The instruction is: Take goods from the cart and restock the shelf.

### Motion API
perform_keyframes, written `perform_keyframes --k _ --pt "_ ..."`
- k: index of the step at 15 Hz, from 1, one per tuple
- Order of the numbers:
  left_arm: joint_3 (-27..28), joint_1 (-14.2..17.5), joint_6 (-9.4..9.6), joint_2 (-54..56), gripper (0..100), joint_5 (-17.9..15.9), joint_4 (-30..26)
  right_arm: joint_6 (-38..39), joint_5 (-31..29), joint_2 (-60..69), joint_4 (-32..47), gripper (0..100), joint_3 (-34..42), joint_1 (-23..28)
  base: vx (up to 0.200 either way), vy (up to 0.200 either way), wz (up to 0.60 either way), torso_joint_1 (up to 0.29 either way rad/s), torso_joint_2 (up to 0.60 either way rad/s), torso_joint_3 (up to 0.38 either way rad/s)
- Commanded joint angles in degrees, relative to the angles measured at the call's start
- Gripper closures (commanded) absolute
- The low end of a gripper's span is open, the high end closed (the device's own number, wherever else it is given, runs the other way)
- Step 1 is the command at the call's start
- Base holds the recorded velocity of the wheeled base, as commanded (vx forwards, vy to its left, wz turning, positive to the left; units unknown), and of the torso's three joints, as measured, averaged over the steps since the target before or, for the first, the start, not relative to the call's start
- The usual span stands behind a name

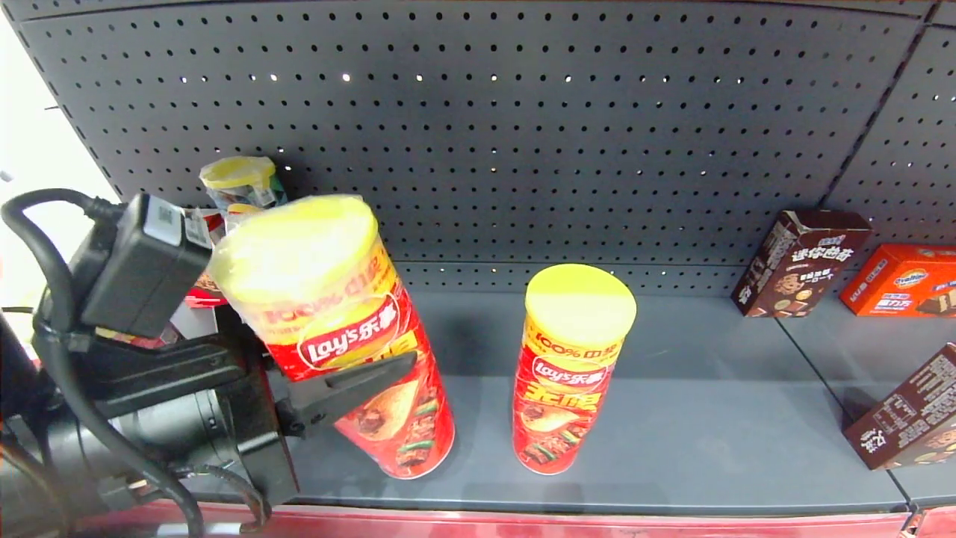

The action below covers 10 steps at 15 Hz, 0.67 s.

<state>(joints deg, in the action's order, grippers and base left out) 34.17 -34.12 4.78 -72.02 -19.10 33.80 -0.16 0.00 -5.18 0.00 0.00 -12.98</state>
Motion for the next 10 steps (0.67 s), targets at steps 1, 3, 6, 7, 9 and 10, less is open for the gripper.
perform_keyframes --k 1,3,6,7,9,10 --pt "5.3 0.3 -0.03 0.1 100 -0.1 -3.0 0.0 0.0 -0.4 0.0 0 0.0 0.0 0.000 0.000 0.00 0.000 0.00 0.000" --pt "7.3 1.0 -0.03 -1.9 100 -0.1 -3.1 0.0 0.0 -0.4 0.0 0 0.0 0.0 0.000 0.000 0.00 0.000 0.00 0.000" --pt "8.6 2.7 0.49 -4.1 100 -0.1 -3.2 0.0 0.0 -0.4 0.0 0 0.0 0.0 0.000 0.000 0.00 0.000 0.00 0.000" --pt "9.2 2.7 0.49 -4.4 100 -0.1 -4.0 0.0 0.0 -0.4 0.0 0 0.0 0.0 0.000 0.000 0.00 0.000 0.00 0.000" --pt "11.5 2.2 0.85 -4.9 100 -0.1 -9.3 0.0 0.0 -0.4 0.0 0 0.0 0.0 0.000 0.000 0.00 0.000 0.00 0.000" --pt "13.0 2.3 1.90 -5.5 100 -0.1 -11.2 0.0 0.0 -0.4 0.0 0 0.0 0.0 0.000 0.000 0.00 0.000 0.00 0.000"
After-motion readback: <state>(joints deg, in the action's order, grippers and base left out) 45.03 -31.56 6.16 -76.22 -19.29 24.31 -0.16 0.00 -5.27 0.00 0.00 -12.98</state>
